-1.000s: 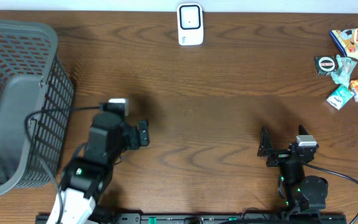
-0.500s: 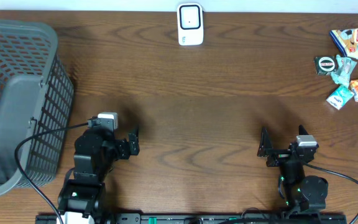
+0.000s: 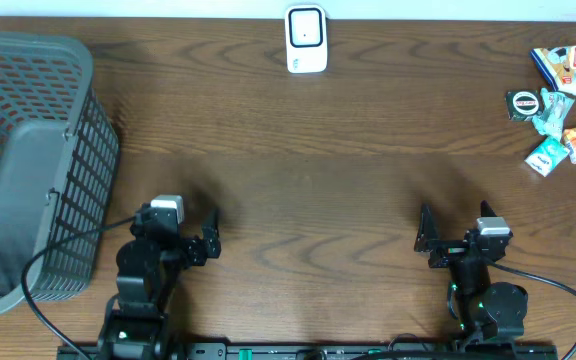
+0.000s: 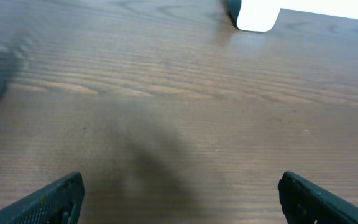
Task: Scan the item barcode
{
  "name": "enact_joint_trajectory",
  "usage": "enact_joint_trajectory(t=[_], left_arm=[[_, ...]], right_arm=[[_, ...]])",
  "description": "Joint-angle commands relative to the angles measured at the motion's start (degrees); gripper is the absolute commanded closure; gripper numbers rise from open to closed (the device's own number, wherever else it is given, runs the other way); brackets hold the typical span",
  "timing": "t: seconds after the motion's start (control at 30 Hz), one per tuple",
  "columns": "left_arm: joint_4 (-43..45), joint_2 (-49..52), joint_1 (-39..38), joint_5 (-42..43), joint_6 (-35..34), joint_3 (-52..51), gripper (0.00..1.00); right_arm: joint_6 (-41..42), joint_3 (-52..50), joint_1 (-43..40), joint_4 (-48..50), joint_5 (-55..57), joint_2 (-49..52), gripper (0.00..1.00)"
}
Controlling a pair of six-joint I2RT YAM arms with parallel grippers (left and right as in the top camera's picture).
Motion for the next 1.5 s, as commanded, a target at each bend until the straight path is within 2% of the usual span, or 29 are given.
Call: enact_joint_trajectory(t=[0.0, 0.1, 0.37, 1.0, 1.33, 1.47], left_arm=[[3.50, -3.89, 0.52, 0.76, 0.50, -4.17, 0.02], [6.01, -7.23, 0.52, 0.74, -0.09, -7.67, 0.02], [-0.98, -13.66, 1.73, 0.48, -0.55, -7.74, 0.03], [-1.25, -25.51, 2.97, 0.50, 0.55, -7.74, 0.02], [-1.38, -25.44, 2.93, 0.15, 0.55, -7.74, 0.03], [-1.66, -25.44, 2.97, -2.69, 0.59, -7.74, 0.02]], right_arm=[[-0.90, -0.09, -0.02, -0.26, 0.09, -0.37, 0.01], [-0.90, -0.09, -0.02, -0.26, 0.09, -0.37, 0.01], [-0.90, -0.09, -0.02, -0.26, 0.09, -0.37, 0.01], [-0.90, -0.09, -0.02, -0.26, 0.09, -0.37, 0.01], [-0.90, -0.09, -0.02, -0.26, 0.09, -0.37, 0.01], [-0.90, -0.09, -0.02, -0.26, 0.09, -0.37, 0.01]])
